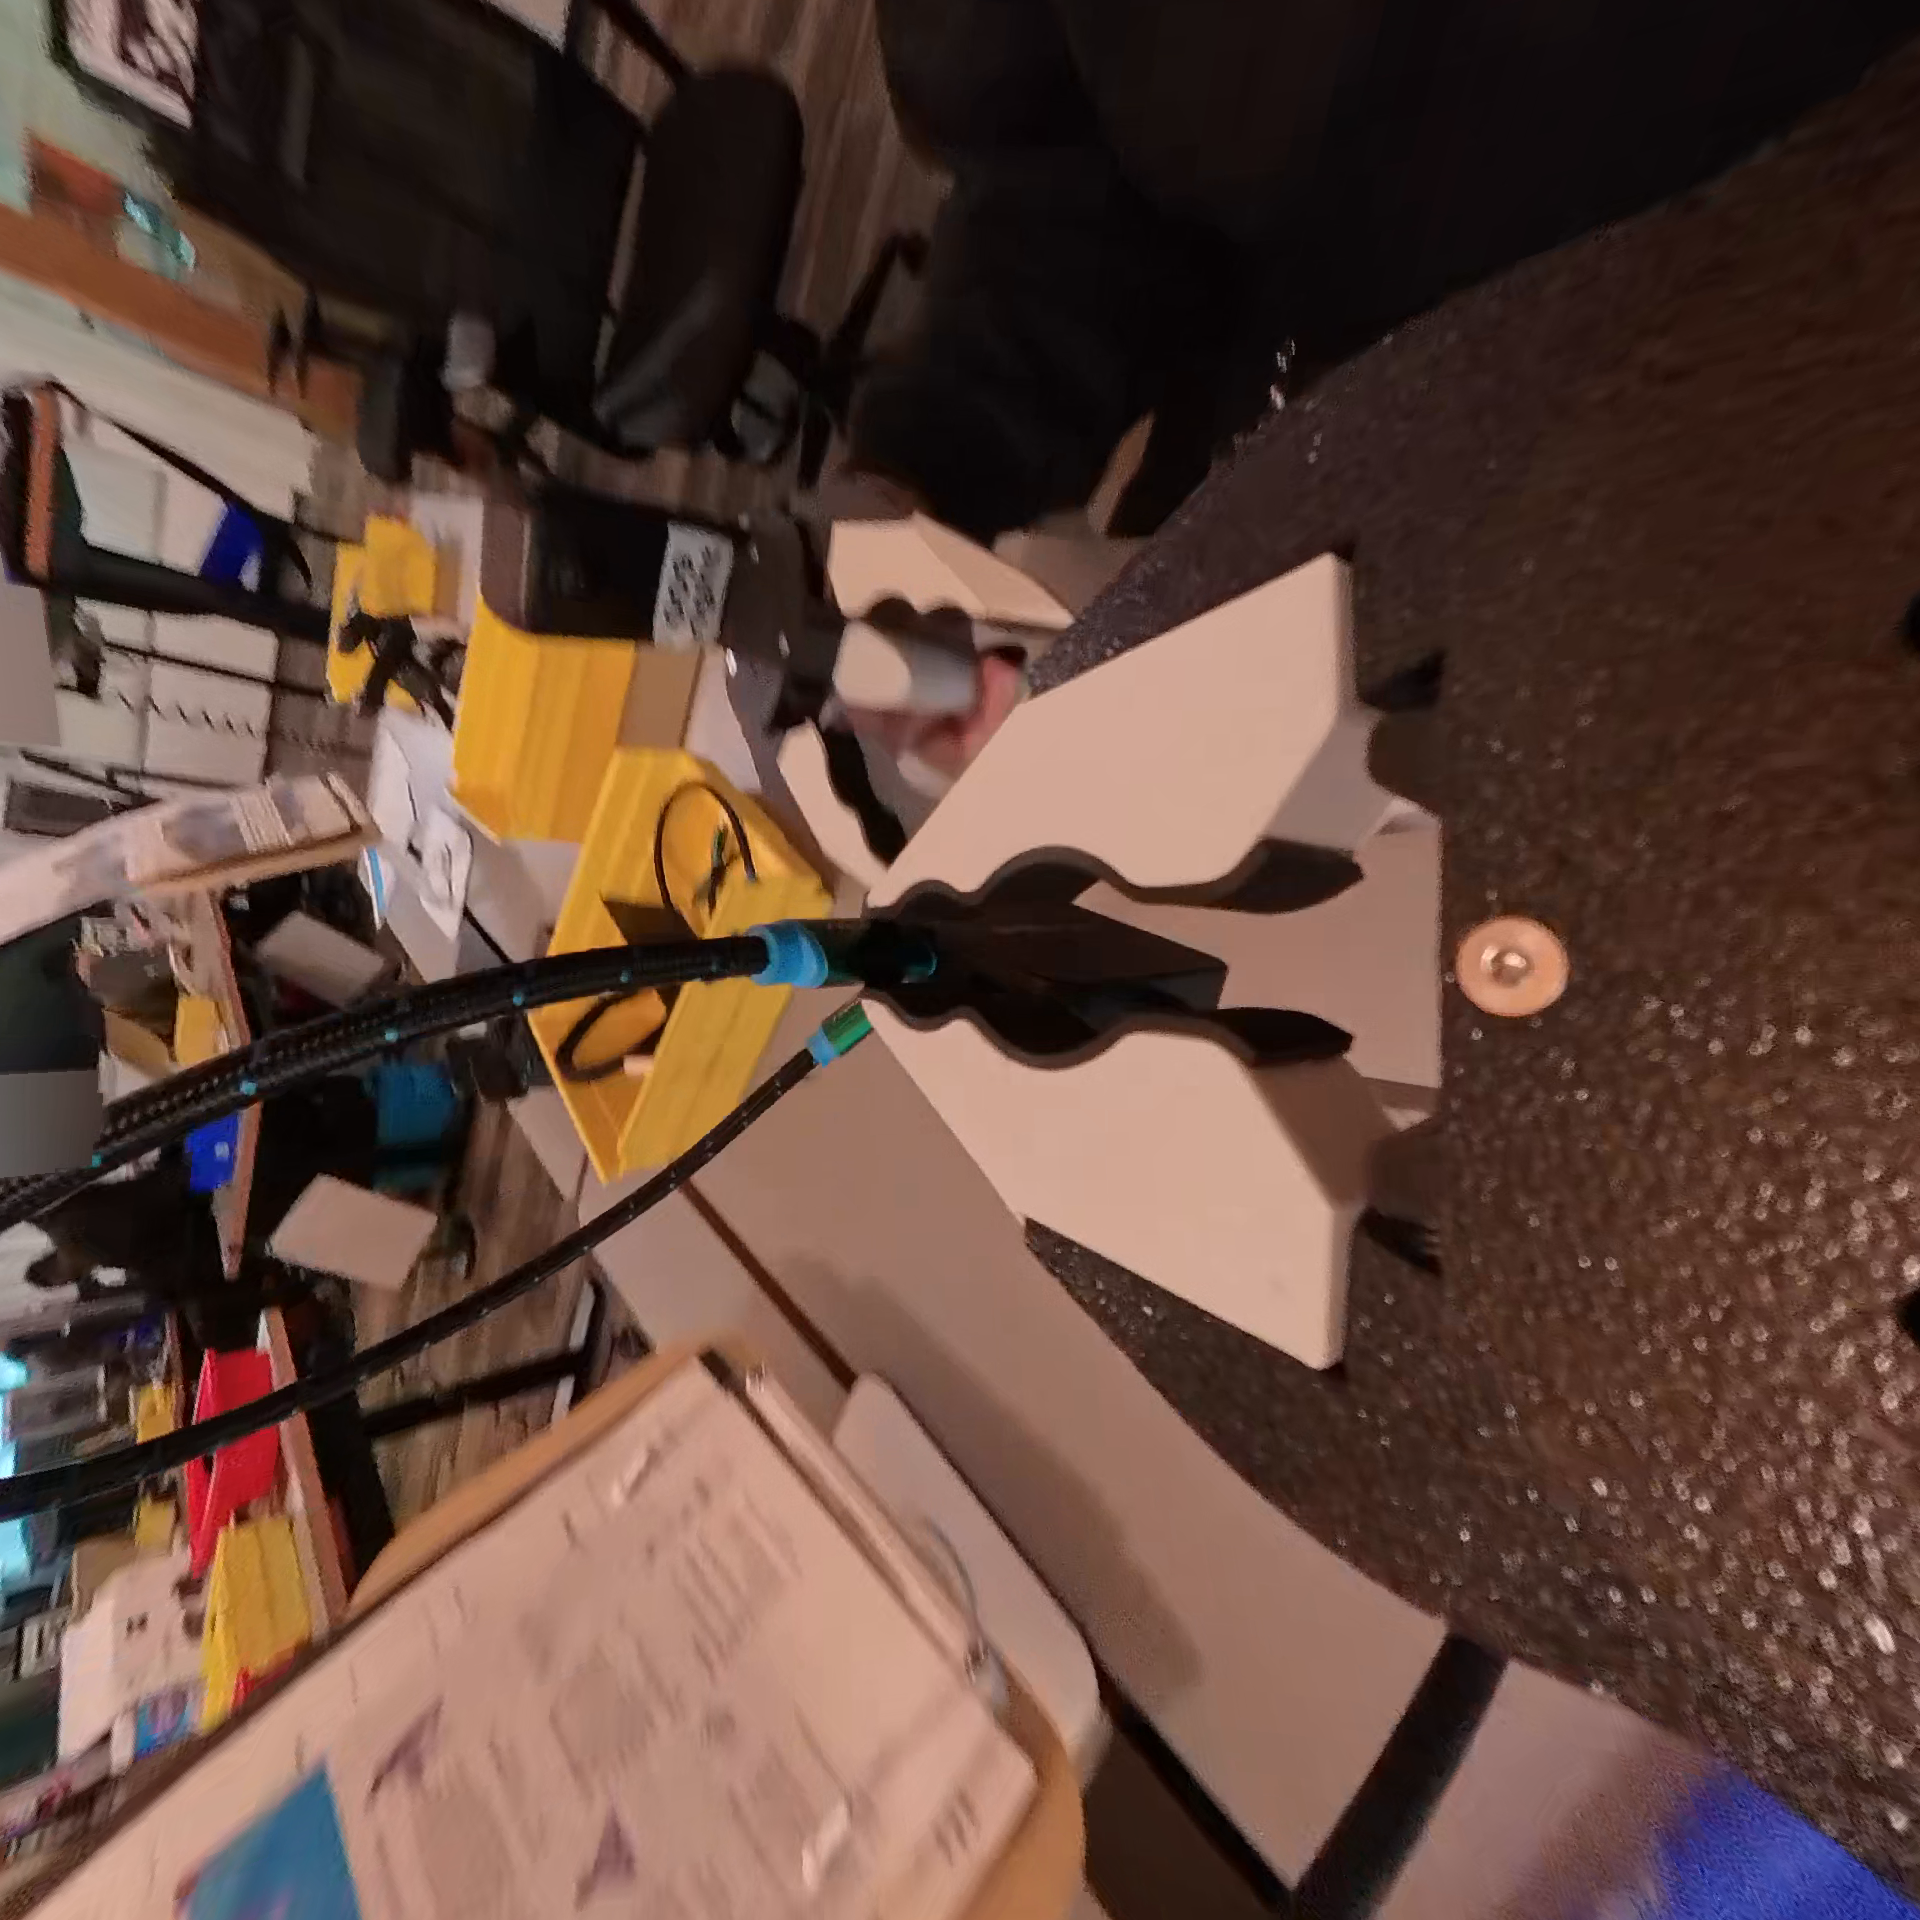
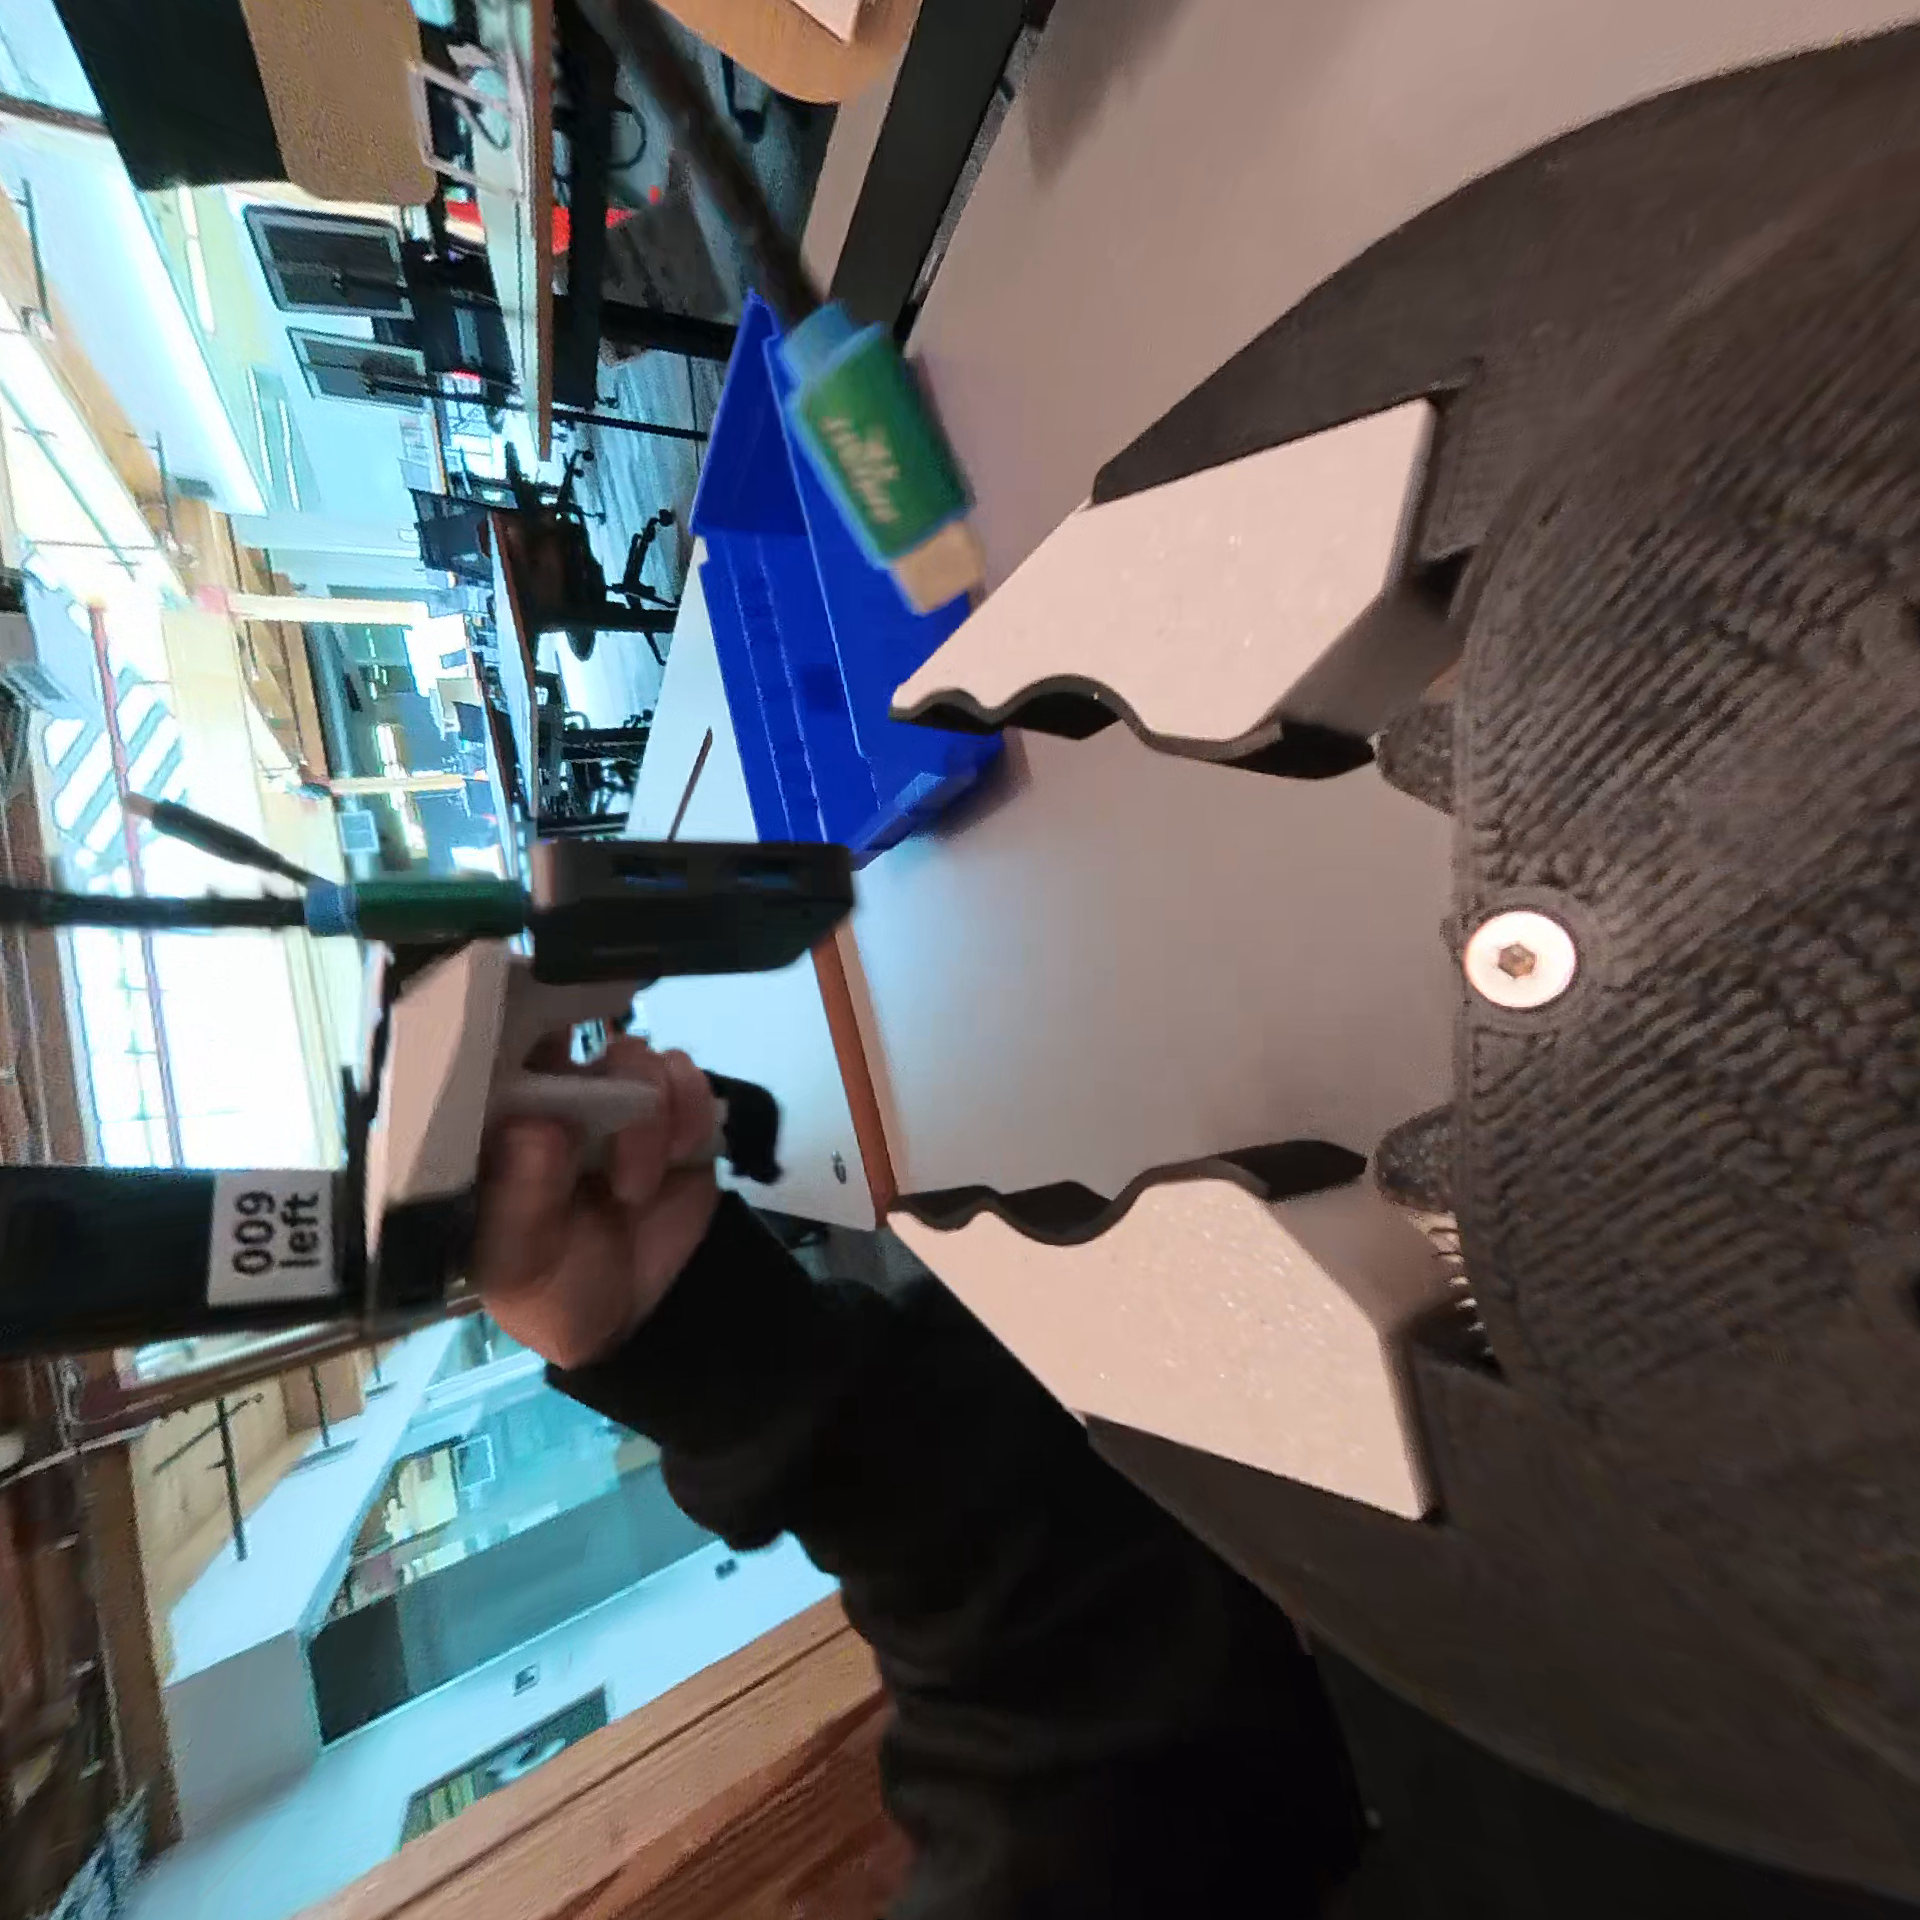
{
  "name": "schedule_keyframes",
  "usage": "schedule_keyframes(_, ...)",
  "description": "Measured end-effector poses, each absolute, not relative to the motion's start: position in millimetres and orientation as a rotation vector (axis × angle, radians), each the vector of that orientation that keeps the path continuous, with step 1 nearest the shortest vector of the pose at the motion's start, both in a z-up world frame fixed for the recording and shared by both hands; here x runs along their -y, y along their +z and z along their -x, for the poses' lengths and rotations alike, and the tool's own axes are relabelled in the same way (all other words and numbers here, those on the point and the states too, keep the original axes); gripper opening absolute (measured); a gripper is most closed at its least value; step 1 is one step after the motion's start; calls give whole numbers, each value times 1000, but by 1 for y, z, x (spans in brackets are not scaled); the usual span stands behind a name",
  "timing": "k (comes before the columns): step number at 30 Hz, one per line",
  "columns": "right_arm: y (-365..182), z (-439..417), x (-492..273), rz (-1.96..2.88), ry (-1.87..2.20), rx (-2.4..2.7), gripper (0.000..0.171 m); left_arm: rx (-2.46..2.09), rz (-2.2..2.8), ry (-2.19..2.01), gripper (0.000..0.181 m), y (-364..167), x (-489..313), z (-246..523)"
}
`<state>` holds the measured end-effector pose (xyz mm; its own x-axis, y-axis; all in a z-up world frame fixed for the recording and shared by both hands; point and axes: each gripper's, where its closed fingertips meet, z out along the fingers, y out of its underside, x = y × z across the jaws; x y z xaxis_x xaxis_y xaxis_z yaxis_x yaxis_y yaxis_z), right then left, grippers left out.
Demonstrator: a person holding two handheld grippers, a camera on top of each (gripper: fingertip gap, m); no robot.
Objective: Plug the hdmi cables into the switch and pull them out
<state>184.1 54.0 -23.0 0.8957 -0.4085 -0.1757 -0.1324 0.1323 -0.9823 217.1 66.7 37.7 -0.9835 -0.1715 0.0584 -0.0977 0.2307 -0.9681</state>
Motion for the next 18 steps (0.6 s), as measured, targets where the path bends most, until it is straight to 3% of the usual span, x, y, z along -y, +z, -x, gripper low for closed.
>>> schedule_keyframes(3, -25, -183, -59, 1346, -122, -473, 68, -2463, 282, -2008, 8, 20, -44, -197)
schedule_keyframes(4, -25, -182, -57, 1308, -96, -480, 55, -2478, 298, -2029, 8, 14, -38, -194)
schedule_keyframes(6, -28, -183, -49, 1254, -92, -494, 12, -2488, 336, -2082, 9, 5, -30, -193)
schedule_keyframes(11, -33, -186, -32, 1117, -18, -565, 12, -2441, 350, -2199, 14, 1, -18, -193)
schedule_keyframes(13, -33, -195, -20, 995, 18, -662, 12, -2321, 290, -2291, 42, 20, -20, -188)
schedule_keyframes(18, -19, -209, 25, 539, 124, -806, 12, -1988, 226, -2085, 63, 26, -38, -185)
